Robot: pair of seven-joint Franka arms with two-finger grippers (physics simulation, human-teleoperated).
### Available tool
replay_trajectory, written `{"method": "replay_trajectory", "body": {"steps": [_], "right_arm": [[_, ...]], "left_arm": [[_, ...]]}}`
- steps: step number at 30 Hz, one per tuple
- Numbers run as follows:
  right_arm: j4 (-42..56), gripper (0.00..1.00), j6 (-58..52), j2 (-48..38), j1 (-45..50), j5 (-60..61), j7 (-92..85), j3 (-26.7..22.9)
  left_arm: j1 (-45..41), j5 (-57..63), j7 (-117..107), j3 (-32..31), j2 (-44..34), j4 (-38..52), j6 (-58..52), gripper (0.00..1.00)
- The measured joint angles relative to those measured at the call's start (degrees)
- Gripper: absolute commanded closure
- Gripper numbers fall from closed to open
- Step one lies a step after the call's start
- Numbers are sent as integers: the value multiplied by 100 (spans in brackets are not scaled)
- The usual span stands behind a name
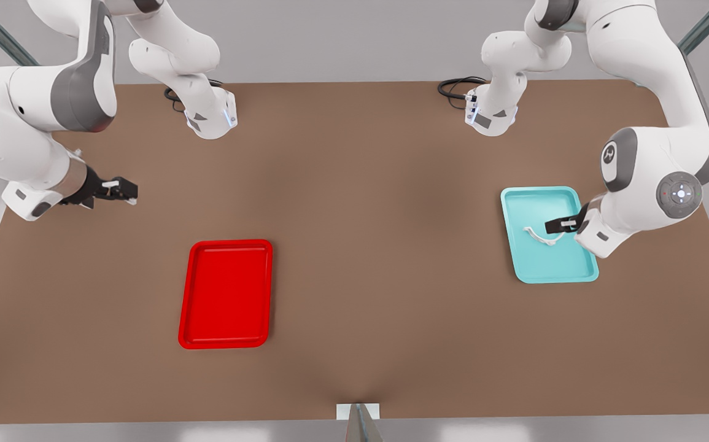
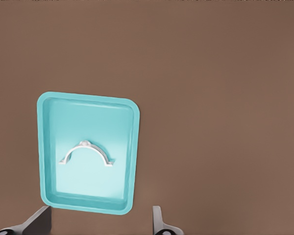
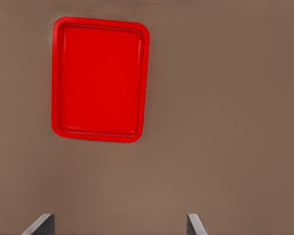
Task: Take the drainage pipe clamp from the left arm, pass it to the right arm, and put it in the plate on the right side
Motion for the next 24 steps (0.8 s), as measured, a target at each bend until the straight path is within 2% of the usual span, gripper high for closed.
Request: {"method": "replay_trajectory", "body": {"steps": [4,7,9,14,24], "right_arm": [[-17,0,158,18,-2,-6,-48,13],[-32,0,217,31,-3,-5,-91,18],[-33,0,251,52,-3,-5,-117,21],[-40,0,434,107,56,39,-162,23],[-98,0,524,126,117,55,-225,16]], "left_arm": [[10,-4,195,213,246,-245,242,0],[53,-7,619,633,325,-1231,864,0],[115,-13,1033,932,418,-2173,1677,0],[286,-85,2213,1306,504,-3360,3261,0],[277,-679,4955,1536,777,-4035,4891,0]]}}
